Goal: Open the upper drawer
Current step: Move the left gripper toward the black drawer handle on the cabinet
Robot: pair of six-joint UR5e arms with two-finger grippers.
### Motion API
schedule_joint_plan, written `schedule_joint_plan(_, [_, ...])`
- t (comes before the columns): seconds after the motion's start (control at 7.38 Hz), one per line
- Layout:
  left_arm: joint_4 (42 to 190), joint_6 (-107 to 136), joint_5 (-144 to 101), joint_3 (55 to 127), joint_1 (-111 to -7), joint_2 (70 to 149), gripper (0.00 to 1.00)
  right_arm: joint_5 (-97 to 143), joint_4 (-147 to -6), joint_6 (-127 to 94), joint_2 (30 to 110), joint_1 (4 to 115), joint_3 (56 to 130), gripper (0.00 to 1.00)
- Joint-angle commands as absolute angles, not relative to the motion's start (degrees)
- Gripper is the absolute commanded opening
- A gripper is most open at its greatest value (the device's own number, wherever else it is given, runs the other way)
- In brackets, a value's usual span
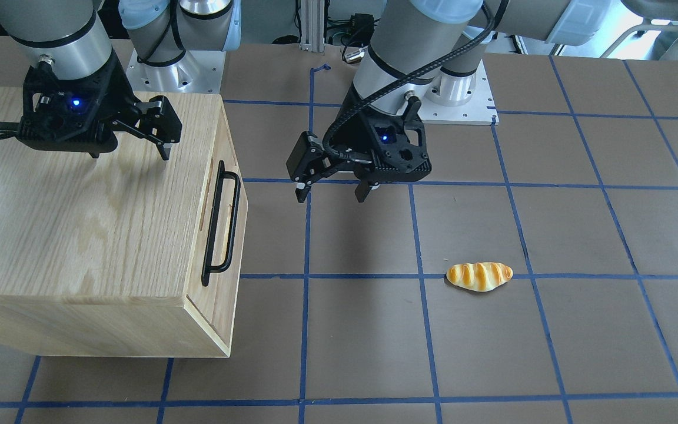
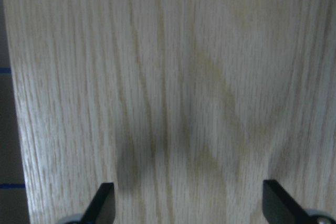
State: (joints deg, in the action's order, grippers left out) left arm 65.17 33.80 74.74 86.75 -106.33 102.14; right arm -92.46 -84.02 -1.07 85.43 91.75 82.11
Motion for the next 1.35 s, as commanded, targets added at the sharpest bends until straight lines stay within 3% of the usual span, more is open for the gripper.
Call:
schedule_joint_plan(0.0, [61.27,36.82,74.53,86.75,-108.97,104.93,1.0,-92.46,-84.02,-1.06,85.43,91.76,82.09,1.0])
schedule_joint_plan(1.22, [56.95,39.38,74.62,86.84,-113.38,110.04,1.0,-92.46,-84.02,-1.14,85.43,91.67,82.09,1.0])
